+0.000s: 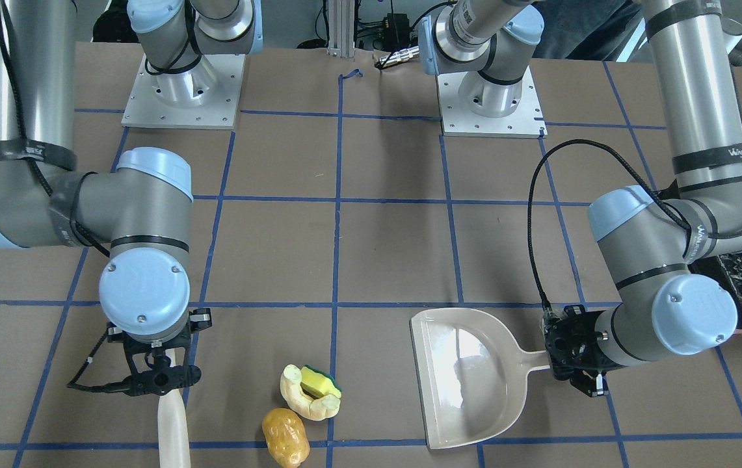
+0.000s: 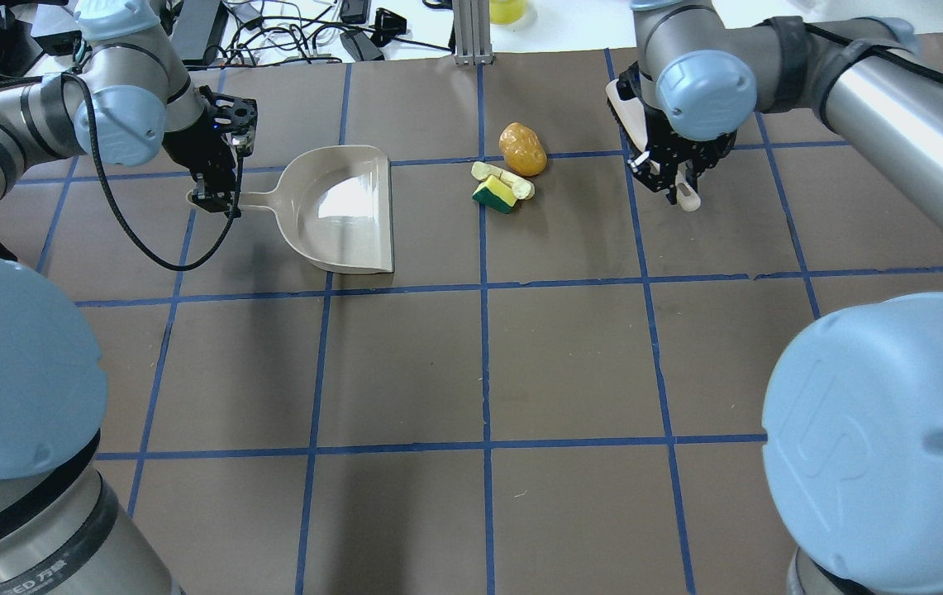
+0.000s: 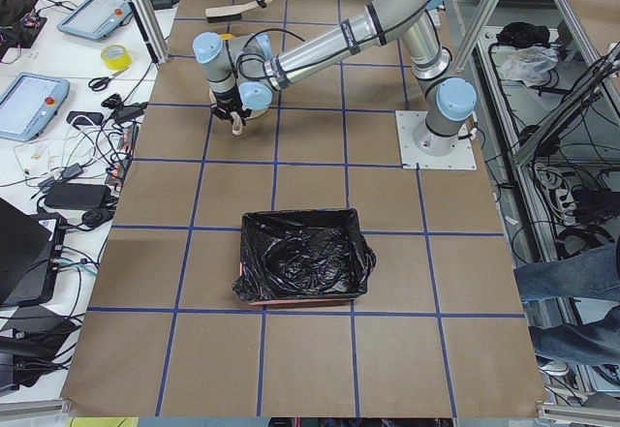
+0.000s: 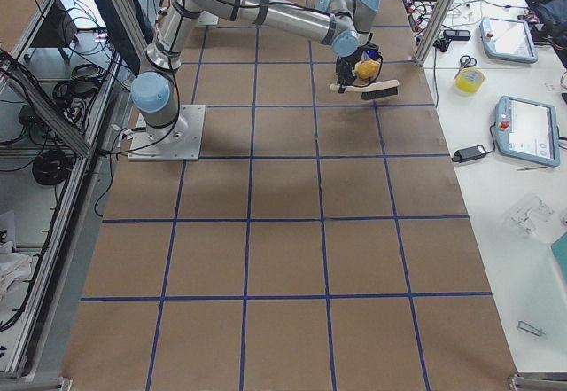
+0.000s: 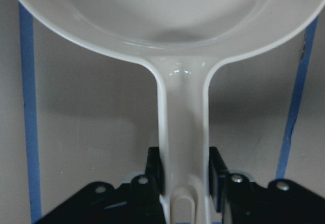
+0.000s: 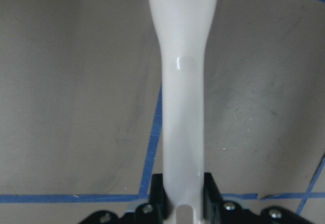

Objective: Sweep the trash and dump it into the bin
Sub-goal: 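Lift the white brush with the right gripper and move it toward the sponge, then sweep the sponge and banana piece into the dustpan with the brush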

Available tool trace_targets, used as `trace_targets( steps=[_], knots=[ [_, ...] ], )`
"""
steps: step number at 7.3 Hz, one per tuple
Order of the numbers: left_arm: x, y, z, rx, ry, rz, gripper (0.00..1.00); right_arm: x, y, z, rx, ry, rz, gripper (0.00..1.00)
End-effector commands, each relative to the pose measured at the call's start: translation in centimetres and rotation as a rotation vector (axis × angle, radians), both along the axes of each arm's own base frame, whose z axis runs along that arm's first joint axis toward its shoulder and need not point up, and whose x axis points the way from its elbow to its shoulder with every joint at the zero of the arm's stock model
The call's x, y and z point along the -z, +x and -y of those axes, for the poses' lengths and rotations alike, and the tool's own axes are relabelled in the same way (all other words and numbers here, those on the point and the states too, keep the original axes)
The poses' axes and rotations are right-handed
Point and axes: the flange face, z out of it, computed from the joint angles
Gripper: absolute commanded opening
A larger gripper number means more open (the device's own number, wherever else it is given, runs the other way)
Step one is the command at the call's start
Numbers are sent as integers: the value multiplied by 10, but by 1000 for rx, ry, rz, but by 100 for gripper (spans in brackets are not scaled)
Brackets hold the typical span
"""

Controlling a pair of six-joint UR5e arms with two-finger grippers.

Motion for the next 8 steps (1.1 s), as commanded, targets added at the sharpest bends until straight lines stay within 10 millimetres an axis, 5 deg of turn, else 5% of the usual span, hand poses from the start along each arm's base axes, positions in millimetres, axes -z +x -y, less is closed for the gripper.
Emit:
trace_targets(
  steps=[1,8],
  knots=[
    [-3,-14,3,16,-4,20,18,9,61,-20,17,-5,18,11],
    [-3,-17,2,7,-1,29,18,27,117,-58,152,95,65,10]
  ],
)
